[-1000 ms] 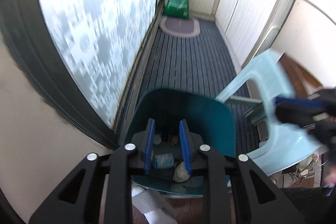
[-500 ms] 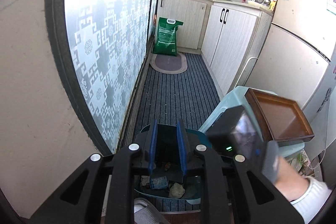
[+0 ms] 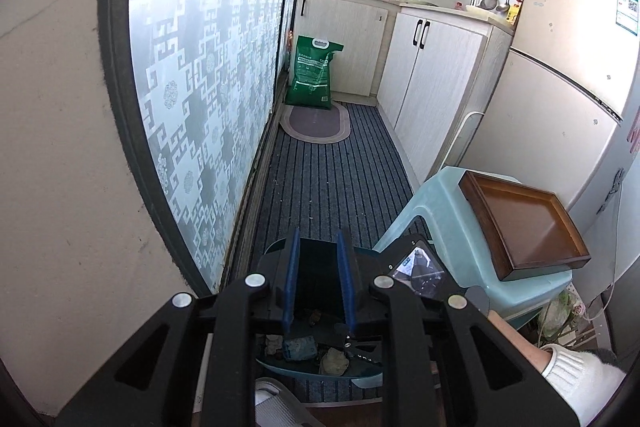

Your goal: Collect trash

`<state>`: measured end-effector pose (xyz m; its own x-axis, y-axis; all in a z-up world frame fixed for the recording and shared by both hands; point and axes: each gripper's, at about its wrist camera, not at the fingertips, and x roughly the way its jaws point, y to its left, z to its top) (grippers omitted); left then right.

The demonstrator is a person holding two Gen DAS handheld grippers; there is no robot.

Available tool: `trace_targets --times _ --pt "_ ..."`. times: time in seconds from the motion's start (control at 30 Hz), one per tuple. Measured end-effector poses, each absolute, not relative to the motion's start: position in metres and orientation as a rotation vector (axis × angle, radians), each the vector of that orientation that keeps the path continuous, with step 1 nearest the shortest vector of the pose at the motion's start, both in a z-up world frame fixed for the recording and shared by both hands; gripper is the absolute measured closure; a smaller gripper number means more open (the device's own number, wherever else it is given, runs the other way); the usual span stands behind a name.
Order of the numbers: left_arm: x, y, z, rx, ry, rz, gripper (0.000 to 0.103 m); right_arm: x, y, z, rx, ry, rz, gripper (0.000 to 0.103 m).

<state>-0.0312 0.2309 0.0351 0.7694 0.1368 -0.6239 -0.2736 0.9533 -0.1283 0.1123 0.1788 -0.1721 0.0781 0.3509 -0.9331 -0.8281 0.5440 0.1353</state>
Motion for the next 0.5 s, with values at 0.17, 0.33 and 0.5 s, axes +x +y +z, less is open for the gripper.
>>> trace_targets --times 0.17,0.33,0.5 --pt "-0.045 0.221 0.043 -0.163 0.632 0.235 0.071 0.097 0.159 -0.132 -0.473 1.105 0.961 0.074" --pt "-0.072 0.211 0.042 -0.153 0.626 0.247 0.060 0.070 0.123 -0.081 -0.436 0.985 0.968 0.081" --pt "-0.090 0.195 0.036 -0.153 0.650 0.232 0.047 0.048 0.071 -0.035 -0.354 0.876 0.953 0.083"
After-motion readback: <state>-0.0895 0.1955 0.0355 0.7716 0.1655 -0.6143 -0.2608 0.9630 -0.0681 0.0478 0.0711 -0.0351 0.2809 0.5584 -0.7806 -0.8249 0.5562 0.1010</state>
